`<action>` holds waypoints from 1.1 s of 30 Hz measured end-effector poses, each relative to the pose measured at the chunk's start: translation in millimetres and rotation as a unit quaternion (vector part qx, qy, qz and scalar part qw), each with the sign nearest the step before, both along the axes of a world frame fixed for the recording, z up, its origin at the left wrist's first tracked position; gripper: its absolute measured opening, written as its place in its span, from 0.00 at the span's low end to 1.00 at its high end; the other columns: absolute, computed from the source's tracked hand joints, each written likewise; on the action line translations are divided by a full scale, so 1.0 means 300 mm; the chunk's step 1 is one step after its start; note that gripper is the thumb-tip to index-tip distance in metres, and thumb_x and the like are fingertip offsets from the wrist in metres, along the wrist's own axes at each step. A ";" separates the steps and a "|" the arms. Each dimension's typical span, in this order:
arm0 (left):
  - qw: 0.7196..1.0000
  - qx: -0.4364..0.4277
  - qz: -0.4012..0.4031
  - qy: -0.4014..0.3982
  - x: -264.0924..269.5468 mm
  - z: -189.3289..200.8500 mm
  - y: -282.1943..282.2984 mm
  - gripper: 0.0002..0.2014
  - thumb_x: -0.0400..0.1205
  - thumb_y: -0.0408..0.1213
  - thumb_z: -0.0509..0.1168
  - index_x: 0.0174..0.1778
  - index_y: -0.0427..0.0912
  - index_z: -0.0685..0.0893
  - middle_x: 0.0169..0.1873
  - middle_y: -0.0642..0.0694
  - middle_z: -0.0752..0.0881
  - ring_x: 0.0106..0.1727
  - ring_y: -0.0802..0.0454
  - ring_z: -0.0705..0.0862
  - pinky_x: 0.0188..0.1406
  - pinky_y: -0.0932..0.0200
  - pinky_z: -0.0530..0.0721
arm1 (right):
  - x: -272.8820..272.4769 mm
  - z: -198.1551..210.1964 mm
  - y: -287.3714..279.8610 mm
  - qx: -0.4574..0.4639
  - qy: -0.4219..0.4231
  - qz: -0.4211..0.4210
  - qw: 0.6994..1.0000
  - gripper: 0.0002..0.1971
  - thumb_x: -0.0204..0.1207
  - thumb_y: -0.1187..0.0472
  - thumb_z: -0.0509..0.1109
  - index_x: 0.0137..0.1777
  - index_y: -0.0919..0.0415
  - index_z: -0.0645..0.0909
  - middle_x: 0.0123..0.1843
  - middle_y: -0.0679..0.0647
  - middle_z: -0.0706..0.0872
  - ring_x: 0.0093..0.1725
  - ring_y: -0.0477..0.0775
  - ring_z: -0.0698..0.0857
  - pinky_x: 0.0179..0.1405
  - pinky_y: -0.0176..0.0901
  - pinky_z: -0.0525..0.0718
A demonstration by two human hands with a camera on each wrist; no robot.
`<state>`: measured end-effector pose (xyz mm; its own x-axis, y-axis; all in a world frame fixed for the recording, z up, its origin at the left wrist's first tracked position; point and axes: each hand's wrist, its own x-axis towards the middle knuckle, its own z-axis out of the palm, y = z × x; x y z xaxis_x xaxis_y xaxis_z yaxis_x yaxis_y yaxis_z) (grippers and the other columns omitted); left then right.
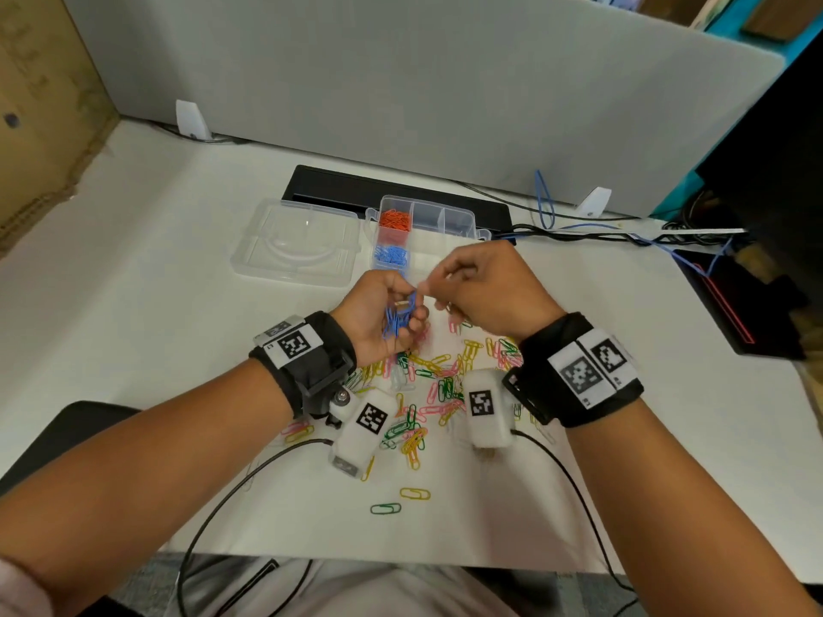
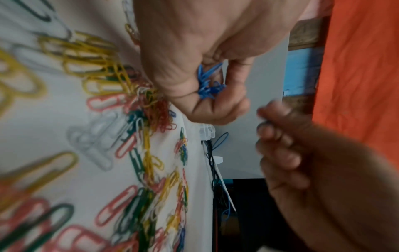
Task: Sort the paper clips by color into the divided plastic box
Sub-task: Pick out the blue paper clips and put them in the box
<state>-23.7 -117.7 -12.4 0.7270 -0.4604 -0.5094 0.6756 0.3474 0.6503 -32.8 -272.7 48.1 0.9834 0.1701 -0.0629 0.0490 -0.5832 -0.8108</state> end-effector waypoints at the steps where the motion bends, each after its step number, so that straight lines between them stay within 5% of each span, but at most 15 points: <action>1: 1.000 0.004 -0.002 0.006 -0.005 -0.007 -0.007 0.12 0.81 0.40 0.54 0.34 0.41 0.76 0.28 0.45 0.76 0.20 0.55 0.73 0.13 0.69 0.70 | 0.009 0.002 0.018 0.002 -0.004 0.004 1.000 0.06 0.77 0.62 0.77 0.41 0.63 0.89 0.32 0.58 0.90 0.22 0.46 0.83 0.23 0.40 0.79; 4: 1.000 0.017 0.013 0.023 -0.007 -0.011 -0.002 0.12 0.81 0.39 0.54 0.32 0.43 0.73 0.24 0.48 0.72 0.18 0.57 0.68 0.10 0.69 0.63 | 0.065 -0.033 0.034 -0.051 -0.018 -0.015 0.998 0.06 0.78 0.62 0.75 0.42 0.62 0.91 0.34 0.53 0.90 0.25 0.39 0.82 0.31 0.37 0.81; 8: 0.998 0.006 0.060 0.021 0.026 0.017 0.063 0.12 0.81 0.38 0.52 0.29 0.46 0.67 0.20 0.52 0.67 0.15 0.59 0.63 0.10 0.69 0.55 | 0.125 -0.115 0.038 -0.204 0.017 0.018 0.979 0.07 0.77 0.65 0.73 0.47 0.58 0.93 0.47 0.49 0.91 0.46 0.47 0.87 0.52 0.40 0.85; 11: 0.995 0.002 0.102 0.019 0.054 0.036 0.125 0.11 0.81 0.36 0.52 0.31 0.44 0.71 0.19 0.52 0.67 0.15 0.59 0.63 0.08 0.69 0.58 | 0.133 -0.139 0.042 -0.267 0.042 0.058 0.961 0.10 0.76 0.66 0.73 0.52 0.57 0.93 0.46 0.46 0.86 0.50 0.48 0.85 0.53 0.38 0.82; 14: 0.992 0.009 0.129 0.015 0.072 0.037 0.171 0.09 0.81 0.33 0.50 0.39 0.41 0.75 0.20 0.51 0.69 0.16 0.59 0.63 0.08 0.68 0.58 | 0.148 -0.155 0.029 -0.290 0.038 0.059 0.954 0.07 0.74 0.66 0.73 0.44 0.58 0.92 0.46 0.49 0.90 0.50 0.52 0.87 0.53 0.45 0.87; 17: 0.994 0.048 0.099 -0.002 0.069 0.034 0.174 0.09 0.77 0.36 0.53 0.33 0.42 0.74 0.24 0.49 0.74 0.18 0.57 0.66 0.11 0.69 0.59 | 0.150 -0.169 0.013 -0.310 0.052 0.071 0.947 0.05 0.76 0.64 0.72 0.42 0.61 0.89 0.47 0.56 0.91 0.50 0.56 0.88 0.52 0.47 0.88; 22: 0.996 0.072 0.058 0.000 0.049 0.023 0.127 0.14 0.82 0.39 0.58 0.29 0.45 0.70 0.23 0.49 0.73 0.18 0.58 0.66 0.10 0.69 0.60 | 0.121 -0.168 -0.011 -0.303 0.048 0.056 0.950 0.06 0.77 0.60 0.71 0.38 0.59 0.83 0.44 0.55 0.88 0.47 0.56 0.87 0.44 0.42 0.83; 26: 0.995 0.096 0.031 -0.003 0.026 0.009 0.064 0.14 0.89 0.41 0.56 0.39 0.40 0.78 0.24 0.49 0.75 0.17 0.59 0.70 0.09 0.69 0.66 | 0.065 -0.106 0.002 -0.141 -0.014 0.025 0.990 0.06 0.75 0.62 0.75 0.39 0.65 0.86 0.35 0.52 0.86 0.33 0.46 0.82 0.35 0.39 0.79; 30: 0.997 0.078 0.021 0.006 0.003 -0.018 0.026 0.10 0.88 0.39 0.57 0.54 0.39 0.81 0.33 0.45 0.82 0.20 0.57 0.80 0.11 0.69 0.73 | 0.016 -0.060 0.026 -0.026 -0.032 0.050 0.998 0.05 0.77 0.64 0.74 0.43 0.66 0.89 0.34 0.51 0.86 0.25 0.37 0.79 0.29 0.30 0.77; 33: 0.996 0.091 0.020 0.016 0.003 -0.005 0.045 0.15 0.89 0.43 0.57 0.36 0.44 0.72 0.21 0.51 0.71 0.14 0.60 0.65 0.07 0.70 0.59 | 0.000 -0.095 0.029 -0.056 -0.038 0.065 0.996 0.07 0.77 0.65 0.73 0.40 0.59 0.91 0.34 0.49 0.89 0.32 0.40 0.83 0.39 0.38 0.85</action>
